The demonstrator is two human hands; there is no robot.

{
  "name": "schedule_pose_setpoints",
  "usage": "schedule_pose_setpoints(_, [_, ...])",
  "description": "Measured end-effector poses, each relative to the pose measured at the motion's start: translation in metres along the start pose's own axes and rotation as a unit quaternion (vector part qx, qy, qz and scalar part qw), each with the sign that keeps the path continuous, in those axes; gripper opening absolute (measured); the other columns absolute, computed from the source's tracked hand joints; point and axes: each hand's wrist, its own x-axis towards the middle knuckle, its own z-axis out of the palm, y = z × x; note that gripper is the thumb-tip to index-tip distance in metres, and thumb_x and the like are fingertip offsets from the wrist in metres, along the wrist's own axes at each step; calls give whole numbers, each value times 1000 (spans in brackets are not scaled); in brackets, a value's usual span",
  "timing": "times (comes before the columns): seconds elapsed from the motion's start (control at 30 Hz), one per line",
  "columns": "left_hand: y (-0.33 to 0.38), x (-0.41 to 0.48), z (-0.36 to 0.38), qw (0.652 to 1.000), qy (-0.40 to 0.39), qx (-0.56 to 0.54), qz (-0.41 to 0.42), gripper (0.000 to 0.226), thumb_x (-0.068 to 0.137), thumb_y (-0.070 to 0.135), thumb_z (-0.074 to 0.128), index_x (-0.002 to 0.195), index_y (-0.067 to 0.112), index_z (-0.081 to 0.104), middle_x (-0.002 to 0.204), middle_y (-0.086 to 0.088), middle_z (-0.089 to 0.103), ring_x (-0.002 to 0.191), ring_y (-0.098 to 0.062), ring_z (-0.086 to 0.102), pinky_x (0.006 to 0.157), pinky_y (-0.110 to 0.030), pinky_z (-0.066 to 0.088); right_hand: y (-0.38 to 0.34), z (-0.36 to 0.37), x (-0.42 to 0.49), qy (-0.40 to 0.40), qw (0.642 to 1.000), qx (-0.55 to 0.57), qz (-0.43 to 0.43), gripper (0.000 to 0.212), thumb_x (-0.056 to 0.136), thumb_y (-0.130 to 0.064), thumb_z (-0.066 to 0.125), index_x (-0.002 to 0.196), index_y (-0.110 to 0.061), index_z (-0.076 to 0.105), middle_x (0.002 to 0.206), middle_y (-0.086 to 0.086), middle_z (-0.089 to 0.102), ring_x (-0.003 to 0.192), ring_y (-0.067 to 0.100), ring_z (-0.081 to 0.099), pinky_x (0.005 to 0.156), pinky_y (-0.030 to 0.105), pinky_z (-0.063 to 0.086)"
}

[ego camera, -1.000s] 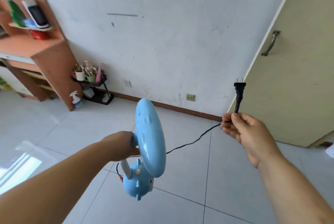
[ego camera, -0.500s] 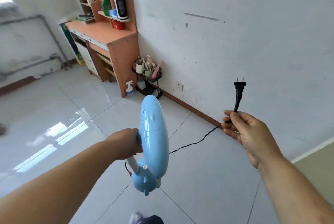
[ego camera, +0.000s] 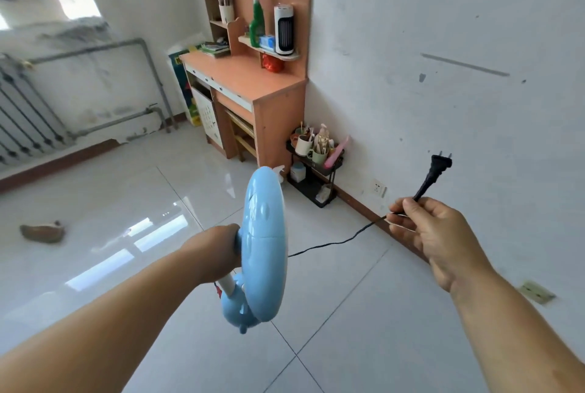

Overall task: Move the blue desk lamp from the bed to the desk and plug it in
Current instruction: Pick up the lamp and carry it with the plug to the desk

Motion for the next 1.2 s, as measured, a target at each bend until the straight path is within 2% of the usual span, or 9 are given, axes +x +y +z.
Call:
schedule_pose_setpoints(0.2, [-39,65,-43,999,34,6,-12,20,84,26,45,100,19,55,97,0,67,87,-24,64,79,-37,54,-15,71,74,-29,1000,-9,-8,21,93,-20,56,82,-10,70,86,3,71,87,18,69,77,33,56])
schedule_pose_setpoints(0.33, [-55,128,-85,998,59,28,-14,27,88,33,43,106,16,53,104,-2,66,93,-28,63,78,-36,50,-32,131,148,-63,997,-14,-35,19,94,-19,54,87,-9,68,90,6,69,88,19,66,81,36,56])
schedule_pose_setpoints(0.47, [-65,195,-136,995,71,69,-17,28,90,39,45,106,17,52,102,-1,67,86,-25,63,70,-33,48,-57,195,227,-92,995,-9,-45,20,96,-17,52,92,-5,67,93,10,67,90,22,63,87,40,54])
schedule_pose_setpoints(0.6, [-79,250,-183,992,85,83,-30,25,90,34,44,107,17,53,102,0,67,86,-23,63,69,-32,47,-85,241,290,-112,992,-15,-63,21,96,-19,52,93,-4,67,91,11,68,84,17,65,84,35,57])
schedule_pose_setpoints(0.77, [-100,319,-243,990,109,82,-42,27,90,30,45,114,18,53,107,2,66,92,-22,65,74,-35,53,-122,291,365,-127,988,1,-93,18,96,-18,53,90,-11,68,97,8,69,92,19,67,79,32,55])
schedule_pose_setpoints(0.93, [-111,396,-294,987,129,98,12,24,92,30,45,112,20,53,102,6,63,88,-18,62,66,-30,44,-152,339,424,-132,982,2,-133,19,95,-16,53,86,-14,70,95,5,72,93,16,70,76,28,56])
schedule_pose_setpoints(1.07, [-122,463,-341,983,128,118,57,26,91,31,44,113,20,53,106,3,67,93,-21,65,74,-36,52,-174,378,469,-106,978,3,-179,19,94,-17,54,87,-16,72,93,4,74,93,16,71,80,32,55])
schedule_pose_setpoints(1.2, [-124,517,-387,979,120,135,99,30,86,27,52,115,19,53,107,3,66,94,-21,65,79,-40,56,-194,406,503,-53,976,11,-213,19,94,-17,54,86,-20,72,86,-2,75,92,18,71,84,36,57])
